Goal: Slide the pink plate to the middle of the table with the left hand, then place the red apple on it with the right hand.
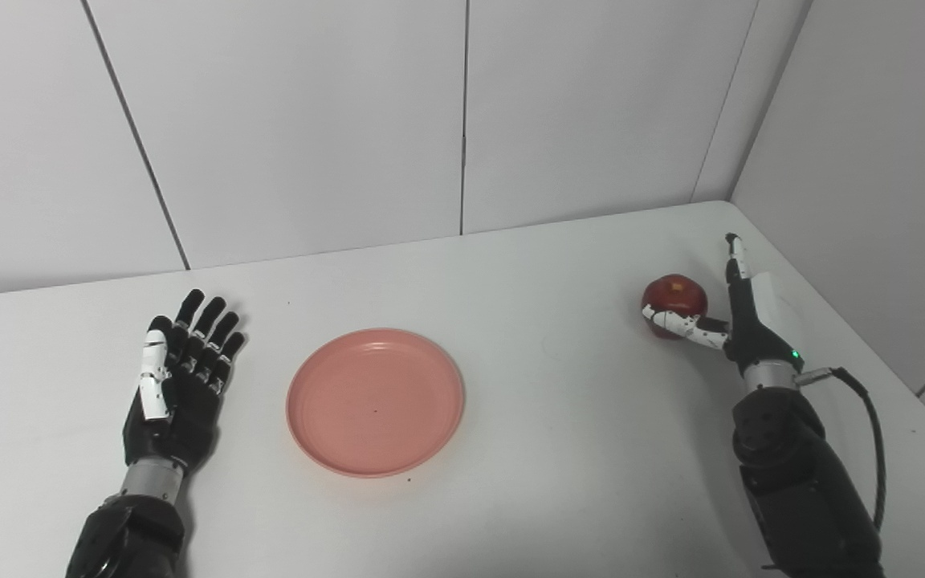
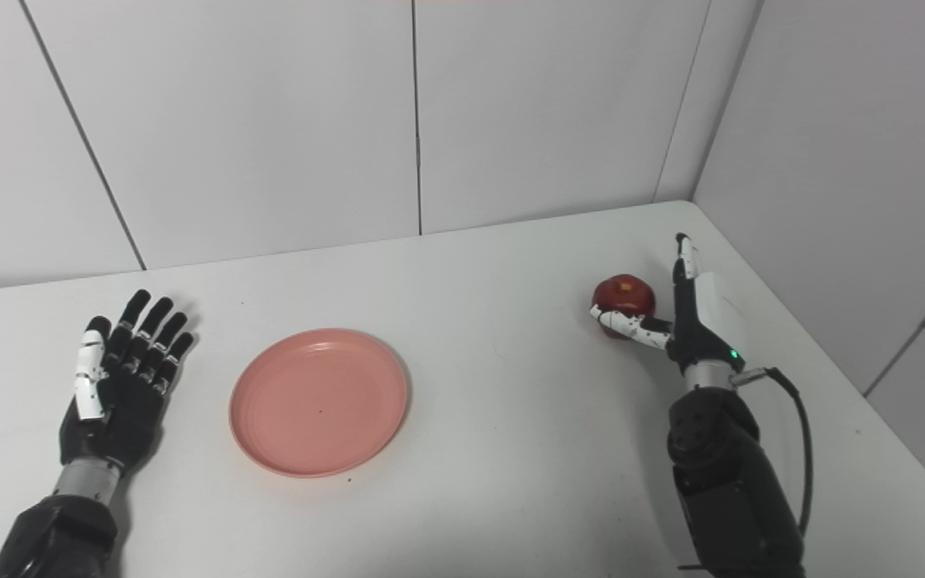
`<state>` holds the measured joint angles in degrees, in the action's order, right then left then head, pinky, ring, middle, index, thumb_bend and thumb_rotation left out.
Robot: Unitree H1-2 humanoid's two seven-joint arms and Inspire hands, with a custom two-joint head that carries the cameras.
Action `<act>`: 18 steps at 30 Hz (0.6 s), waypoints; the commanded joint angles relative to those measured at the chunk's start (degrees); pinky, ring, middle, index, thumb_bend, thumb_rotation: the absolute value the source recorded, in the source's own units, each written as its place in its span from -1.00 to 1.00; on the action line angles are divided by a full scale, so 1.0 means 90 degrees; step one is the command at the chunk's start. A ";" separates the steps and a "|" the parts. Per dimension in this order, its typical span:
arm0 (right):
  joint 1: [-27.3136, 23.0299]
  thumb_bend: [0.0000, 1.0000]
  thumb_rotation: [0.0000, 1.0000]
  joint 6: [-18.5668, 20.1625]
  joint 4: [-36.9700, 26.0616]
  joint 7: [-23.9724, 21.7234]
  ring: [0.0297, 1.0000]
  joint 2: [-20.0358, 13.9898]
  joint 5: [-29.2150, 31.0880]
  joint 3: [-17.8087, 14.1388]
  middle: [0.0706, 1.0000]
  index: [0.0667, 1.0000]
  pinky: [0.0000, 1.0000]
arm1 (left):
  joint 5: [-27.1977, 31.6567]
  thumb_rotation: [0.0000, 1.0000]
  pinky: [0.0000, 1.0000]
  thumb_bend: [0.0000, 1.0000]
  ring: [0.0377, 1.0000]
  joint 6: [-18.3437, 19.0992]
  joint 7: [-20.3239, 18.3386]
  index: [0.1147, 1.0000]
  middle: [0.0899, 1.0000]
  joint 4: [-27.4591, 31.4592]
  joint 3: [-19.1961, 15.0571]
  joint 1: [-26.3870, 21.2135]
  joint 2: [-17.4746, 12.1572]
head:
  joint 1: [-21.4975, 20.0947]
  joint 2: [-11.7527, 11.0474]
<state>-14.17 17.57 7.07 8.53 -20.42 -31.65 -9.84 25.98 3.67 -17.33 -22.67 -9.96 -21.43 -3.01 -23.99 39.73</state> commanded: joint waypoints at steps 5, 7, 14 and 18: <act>-0.0303 1.00 0.01 -0.0020 -0.0176 0.0053 0.83 -0.0225 0.0282 -0.0034 0.94 1.00 0.61 | -0.0076 1.00 0.96 -0.28 0.90 0.0376 0.0119 0.86 0.89 -0.0112 0.0019 0.0488 -0.0064 | 0.0002 0.0006; -0.0299 1.00 0.03 0.0012 -0.0224 0.0003 0.82 -0.0234 0.0308 0.0009 0.93 1.00 0.61 | -0.0065 1.00 0.96 -0.28 0.90 0.0390 0.0116 0.86 0.89 -0.0095 0.0018 0.0496 -0.0065 | 0.0002 0.0011; -0.0326 1.00 0.04 0.0171 -0.0330 -0.0171 0.80 -0.0234 0.0351 0.0145 0.92 1.00 0.56 | -0.0074 1.00 0.96 -0.28 0.90 0.0403 0.0138 0.87 0.89 -0.0102 0.0021 0.0499 -0.0057 | 0.0002 0.0011; -0.0351 1.00 0.02 0.0202 -0.0326 -0.0183 0.79 -0.0211 0.0351 0.0195 0.90 0.99 0.57 | -0.0064 1.00 0.95 -0.27 0.89 0.0412 0.0164 0.86 0.88 -0.0144 -0.0001 0.0493 -0.0045 | 0.0002 0.0011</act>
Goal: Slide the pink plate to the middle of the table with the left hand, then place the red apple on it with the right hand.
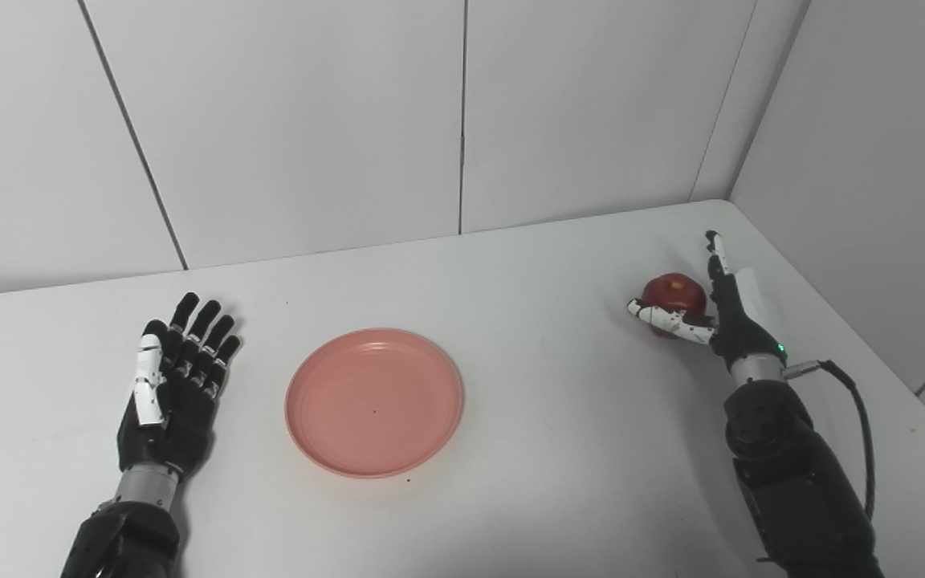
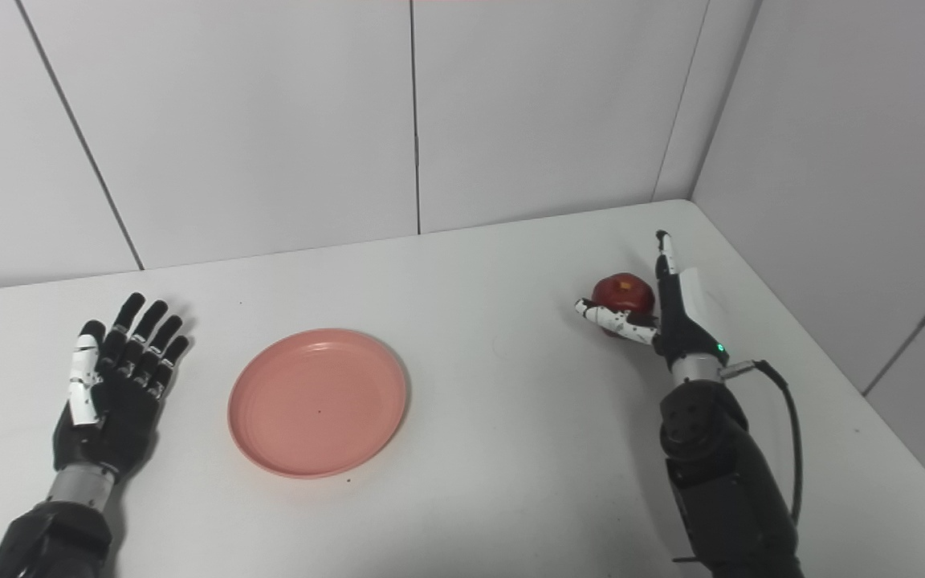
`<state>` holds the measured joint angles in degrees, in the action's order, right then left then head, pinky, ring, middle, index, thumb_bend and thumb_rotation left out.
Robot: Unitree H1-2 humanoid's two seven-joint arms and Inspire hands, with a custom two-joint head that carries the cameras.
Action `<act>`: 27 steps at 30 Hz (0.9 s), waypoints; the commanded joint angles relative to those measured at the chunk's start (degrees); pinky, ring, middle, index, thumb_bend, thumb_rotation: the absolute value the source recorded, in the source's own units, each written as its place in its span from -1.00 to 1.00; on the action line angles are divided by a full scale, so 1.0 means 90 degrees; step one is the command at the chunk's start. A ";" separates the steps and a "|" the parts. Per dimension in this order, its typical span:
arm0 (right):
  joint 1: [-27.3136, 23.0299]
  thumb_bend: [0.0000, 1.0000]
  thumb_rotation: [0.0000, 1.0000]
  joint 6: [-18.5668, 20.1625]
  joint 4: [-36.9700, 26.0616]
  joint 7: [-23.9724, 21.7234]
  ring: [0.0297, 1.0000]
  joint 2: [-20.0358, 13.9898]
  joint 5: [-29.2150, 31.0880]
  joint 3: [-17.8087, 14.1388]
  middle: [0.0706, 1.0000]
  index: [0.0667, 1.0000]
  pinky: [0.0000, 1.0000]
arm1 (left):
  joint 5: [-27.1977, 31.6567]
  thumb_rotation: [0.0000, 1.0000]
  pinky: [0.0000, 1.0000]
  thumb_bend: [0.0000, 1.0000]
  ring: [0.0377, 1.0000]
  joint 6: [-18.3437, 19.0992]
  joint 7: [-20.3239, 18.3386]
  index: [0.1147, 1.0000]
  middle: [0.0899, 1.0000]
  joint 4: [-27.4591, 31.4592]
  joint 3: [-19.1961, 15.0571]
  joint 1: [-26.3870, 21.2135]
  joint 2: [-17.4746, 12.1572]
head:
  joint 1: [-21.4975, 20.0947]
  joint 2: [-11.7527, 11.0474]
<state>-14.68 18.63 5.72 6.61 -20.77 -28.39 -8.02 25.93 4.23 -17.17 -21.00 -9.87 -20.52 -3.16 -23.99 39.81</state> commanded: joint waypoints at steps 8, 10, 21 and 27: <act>-0.0364 1.00 -0.11 0.0382 -0.0241 -0.0059 0.74 -0.0178 -0.0044 0.0152 0.81 0.86 0.55 | -0.0073 1.00 0.95 -0.28 0.89 0.0328 0.0121 0.86 0.88 -0.0320 0.0006 0.0412 -0.0034 | 0.0034 0.0016; -0.0387 1.00 -0.19 0.0299 -0.0176 0.0006 0.72 -0.0182 -0.0034 0.0167 0.78 0.81 0.57 | -0.0085 1.00 0.94 -0.28 0.88 0.0333 0.0147 0.86 0.88 -0.0305 0.0008 0.0418 -0.0027 | 0.0044 0.0015; -0.0601 0.98 -0.43 0.0207 0.0269 0.0173 0.59 -0.0289 -0.0145 0.0269 0.64 0.68 0.45 | -0.0107 1.00 0.92 -0.27 0.87 0.0334 0.0163 0.84 0.86 -0.0247 0.0026 0.0461 -0.0024 | 0.0082 0.0006; -0.0693 0.76 -0.65 -0.0274 0.0747 0.0715 0.31 -0.0322 -0.0070 0.0232 0.38 0.41 0.16 | -0.0097 1.00 0.93 -0.28 0.87 0.0333 0.0164 0.84 0.86 -0.0245 0.0032 0.0471 -0.0029 | 0.0082 0.0006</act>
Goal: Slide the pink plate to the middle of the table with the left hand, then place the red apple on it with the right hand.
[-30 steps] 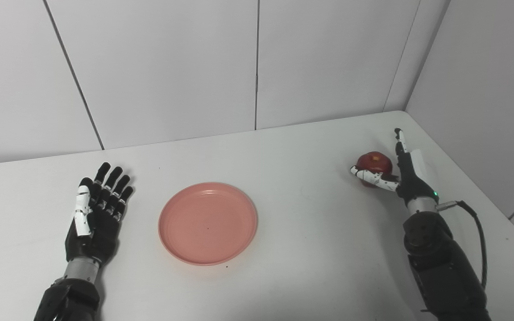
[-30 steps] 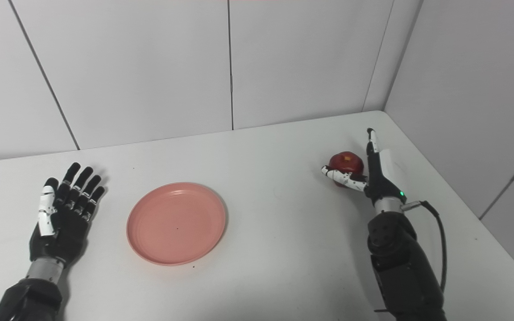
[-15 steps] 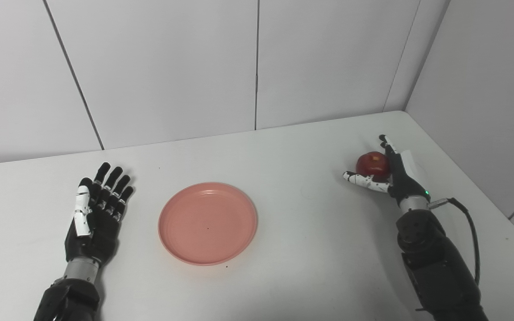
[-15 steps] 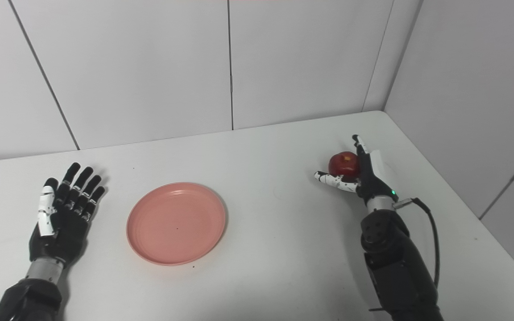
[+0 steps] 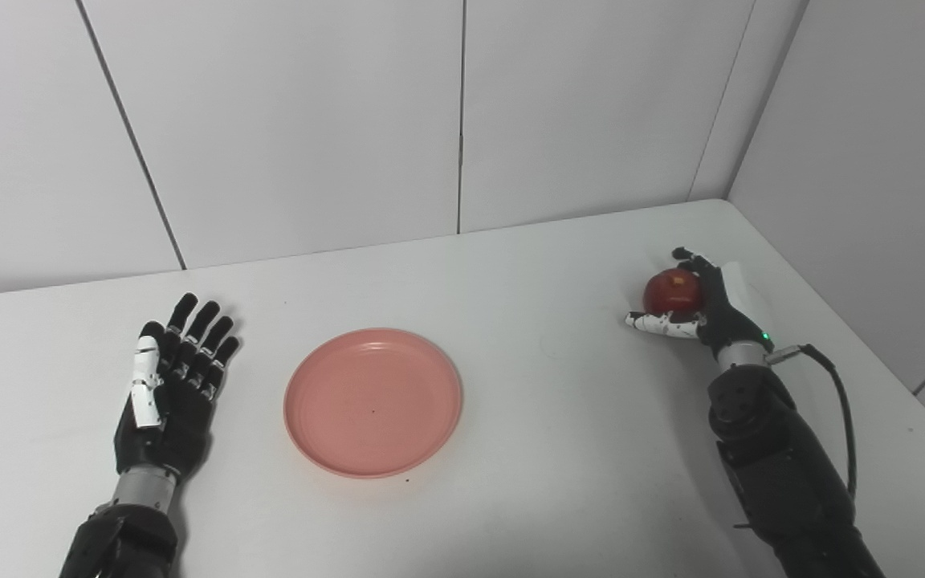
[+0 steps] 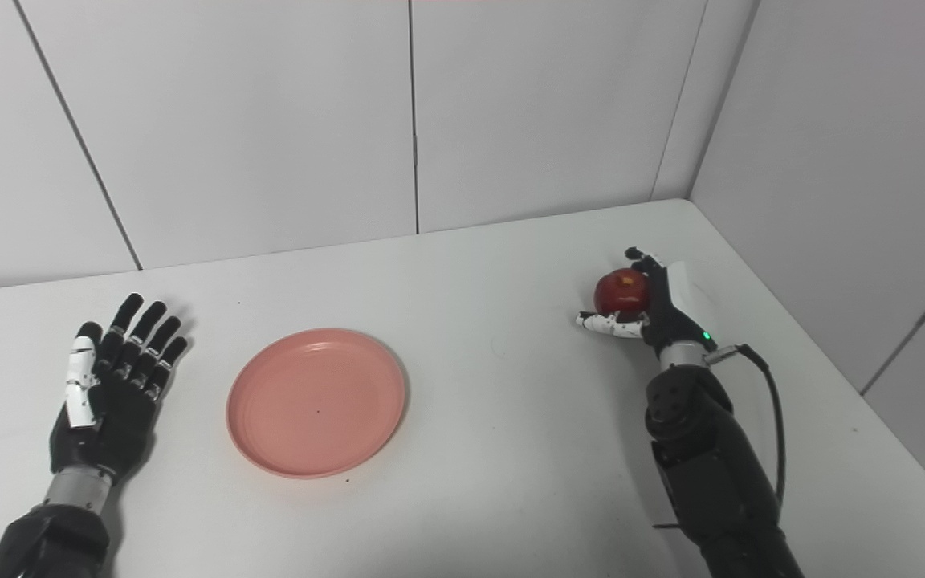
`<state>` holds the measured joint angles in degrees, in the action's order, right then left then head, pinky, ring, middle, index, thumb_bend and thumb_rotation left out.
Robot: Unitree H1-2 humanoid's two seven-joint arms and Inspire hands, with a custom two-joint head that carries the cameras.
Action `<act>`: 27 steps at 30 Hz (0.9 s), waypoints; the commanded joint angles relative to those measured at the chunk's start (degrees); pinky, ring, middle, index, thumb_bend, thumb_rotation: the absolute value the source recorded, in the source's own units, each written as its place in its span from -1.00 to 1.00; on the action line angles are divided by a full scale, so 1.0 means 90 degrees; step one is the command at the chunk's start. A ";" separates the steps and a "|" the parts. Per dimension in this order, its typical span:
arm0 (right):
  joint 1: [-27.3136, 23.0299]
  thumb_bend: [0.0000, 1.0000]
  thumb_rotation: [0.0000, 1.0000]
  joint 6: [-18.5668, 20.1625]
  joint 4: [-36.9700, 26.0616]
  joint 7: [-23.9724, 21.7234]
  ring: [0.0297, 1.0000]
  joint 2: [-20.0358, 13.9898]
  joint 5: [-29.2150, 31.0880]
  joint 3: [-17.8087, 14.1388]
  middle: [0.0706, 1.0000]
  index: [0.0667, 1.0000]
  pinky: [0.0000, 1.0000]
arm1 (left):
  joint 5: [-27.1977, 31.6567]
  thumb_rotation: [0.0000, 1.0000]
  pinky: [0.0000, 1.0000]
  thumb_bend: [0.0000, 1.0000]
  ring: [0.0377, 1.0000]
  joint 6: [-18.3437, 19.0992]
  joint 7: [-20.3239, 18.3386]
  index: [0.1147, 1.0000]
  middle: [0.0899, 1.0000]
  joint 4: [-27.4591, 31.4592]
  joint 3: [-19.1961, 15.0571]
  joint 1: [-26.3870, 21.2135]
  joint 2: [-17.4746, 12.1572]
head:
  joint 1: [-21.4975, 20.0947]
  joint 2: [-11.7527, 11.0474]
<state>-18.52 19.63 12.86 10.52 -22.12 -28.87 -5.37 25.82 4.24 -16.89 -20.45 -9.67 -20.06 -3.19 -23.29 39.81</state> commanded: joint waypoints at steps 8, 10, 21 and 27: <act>-0.0351 0.06 -0.74 -0.0664 0.0341 0.0754 -0.13 -0.0229 -0.0092 0.0011 -0.04 -0.09 -0.25 | -0.0054 1.00 0.94 -0.28 0.88 0.0323 0.0077 0.86 0.88 -0.0331 0.0015 0.0423 -0.0033 | 0.0039 0.0014; -0.0350 0.04 -0.74 -0.0689 0.0355 0.0798 -0.18 -0.0235 -0.0062 0.0016 -0.09 -0.10 -0.30 | -0.0055 1.00 0.94 -0.28 0.88 0.0306 0.0062 0.87 0.88 -0.0341 0.0020 0.0424 -0.0035 | 0.0039 0.0014; -0.0285 0.03 -0.74 -0.0875 0.0223 0.0862 -0.14 -0.0144 0.0256 -0.0108 -0.10 -0.10 -0.26 | -0.0112 1.00 0.92 -0.28 0.86 0.0300 0.0153 0.85 0.86 -0.0302 0.0036 0.0436 -0.0006 | 0.0142 -0.0024; -0.0198 0.03 -0.74 -0.0775 -0.0198 0.0785 -0.11 -0.0065 0.0425 -0.0172 -0.07 -0.10 -0.23 | -0.0106 1.00 0.91 -0.27 0.86 0.0281 0.0146 0.84 0.86 -0.0284 0.0045 0.0447 0.0018 | 0.0223 -0.0045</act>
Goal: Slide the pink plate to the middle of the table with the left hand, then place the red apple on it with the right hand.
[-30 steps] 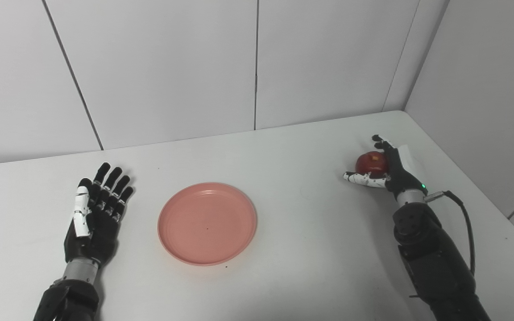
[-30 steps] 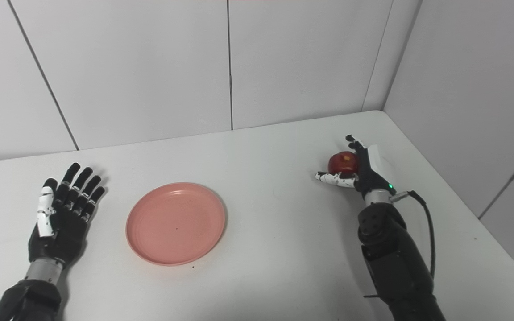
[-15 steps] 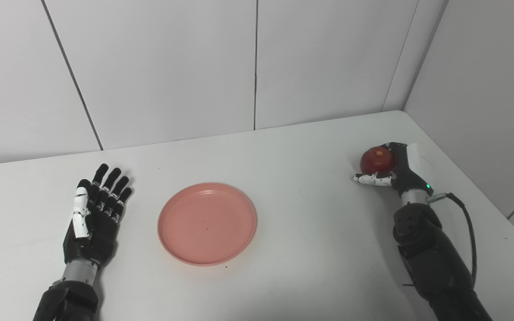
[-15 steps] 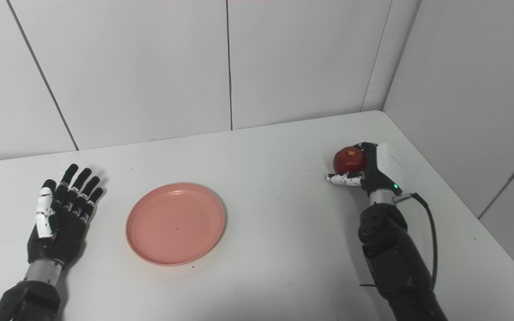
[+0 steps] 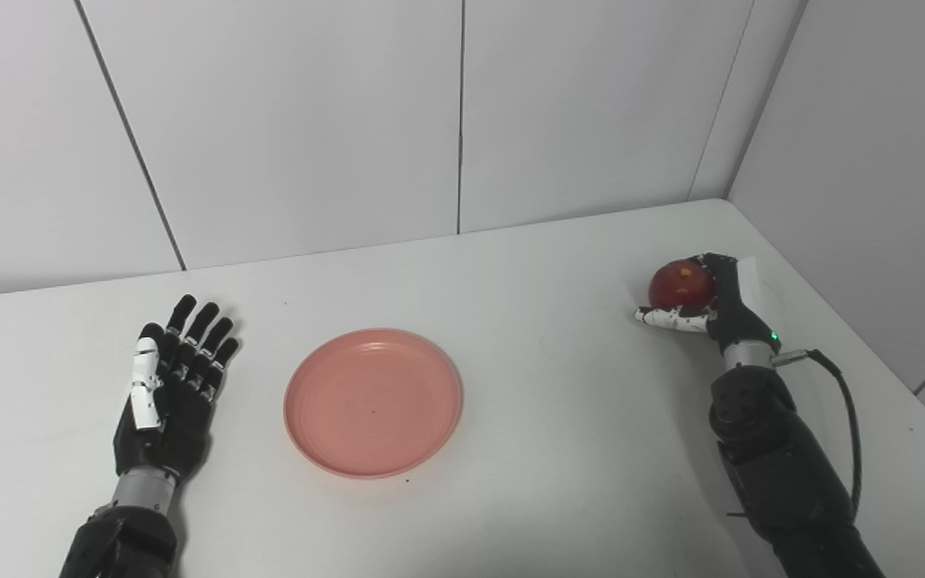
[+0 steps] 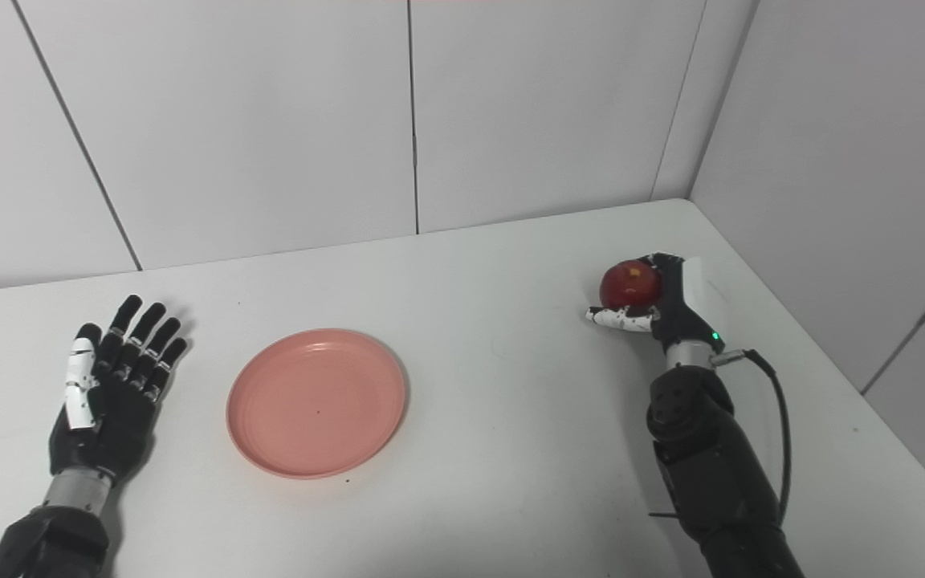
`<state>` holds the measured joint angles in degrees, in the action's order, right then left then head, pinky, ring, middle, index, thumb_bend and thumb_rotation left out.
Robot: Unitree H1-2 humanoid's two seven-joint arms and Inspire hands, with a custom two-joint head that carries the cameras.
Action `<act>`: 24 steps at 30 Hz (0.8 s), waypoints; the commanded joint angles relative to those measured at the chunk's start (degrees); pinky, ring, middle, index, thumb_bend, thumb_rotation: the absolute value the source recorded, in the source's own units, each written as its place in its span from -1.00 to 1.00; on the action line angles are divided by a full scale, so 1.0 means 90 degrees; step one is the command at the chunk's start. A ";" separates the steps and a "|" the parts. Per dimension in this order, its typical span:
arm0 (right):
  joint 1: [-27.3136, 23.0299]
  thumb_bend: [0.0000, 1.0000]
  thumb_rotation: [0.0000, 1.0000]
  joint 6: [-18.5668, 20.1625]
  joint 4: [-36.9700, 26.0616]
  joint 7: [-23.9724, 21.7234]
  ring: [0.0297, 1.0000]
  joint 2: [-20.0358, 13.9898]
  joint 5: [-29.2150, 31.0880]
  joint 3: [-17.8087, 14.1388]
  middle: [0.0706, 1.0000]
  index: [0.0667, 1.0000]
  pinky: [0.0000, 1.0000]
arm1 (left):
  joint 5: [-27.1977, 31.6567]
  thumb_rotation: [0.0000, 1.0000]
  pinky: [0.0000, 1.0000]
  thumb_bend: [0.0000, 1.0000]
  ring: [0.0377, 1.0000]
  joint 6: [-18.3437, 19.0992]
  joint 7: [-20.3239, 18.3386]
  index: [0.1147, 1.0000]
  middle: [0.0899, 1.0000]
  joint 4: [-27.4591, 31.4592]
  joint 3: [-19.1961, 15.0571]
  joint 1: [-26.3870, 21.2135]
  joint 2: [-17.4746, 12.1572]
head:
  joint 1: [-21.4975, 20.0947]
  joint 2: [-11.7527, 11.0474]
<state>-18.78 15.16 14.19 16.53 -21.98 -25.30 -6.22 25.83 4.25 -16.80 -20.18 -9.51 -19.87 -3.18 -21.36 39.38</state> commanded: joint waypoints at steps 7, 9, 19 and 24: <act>-0.0058 0.03 -0.74 -0.0114 -0.1190 -0.0073 -0.12 -0.0009 -0.0098 0.0085 -0.06 -0.10 -0.24 | -0.0160 1.00 0.90 -0.28 0.87 0.0268 0.0177 0.85 0.87 -0.0242 0.0086 0.0449 0.0072 | 0.0230 -0.0027; -0.0060 0.03 -0.74 -0.0100 -0.1407 -0.0140 -0.16 0.0048 -0.0086 0.0124 -0.11 -0.10 -0.27 | -0.0189 1.00 0.90 -0.28 0.86 0.0263 0.0215 0.84 0.87 -0.0222 0.0109 0.0453 0.0092 | 0.0282 -0.0028; -0.0311 0.05 -0.99 0.0115 -0.2252 -0.0727 -0.21 0.0395 -0.0402 0.0721 -0.19 -0.01 -0.32 | -0.0234 1.00 0.88 -0.27 0.84 0.0279 0.0407 0.82 0.84 -0.0148 0.0179 0.0443 0.0240 | 0.0732 -0.0045; -0.0525 0.05 -1.00 -0.0002 -0.2208 -0.0946 -0.23 0.0622 -0.0543 0.1126 -0.20 0.00 -0.35 | -0.0306 1.00 0.86 -0.26 0.82 0.0305 0.0538 0.80 0.82 -0.0012 0.0218 0.0456 0.0361 | 0.0987 -0.0054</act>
<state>-20.29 16.88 -3.85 8.14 -16.09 -29.44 3.57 24.54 3.75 -14.09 -18.26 -8.19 -19.00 -0.87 -12.75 38.93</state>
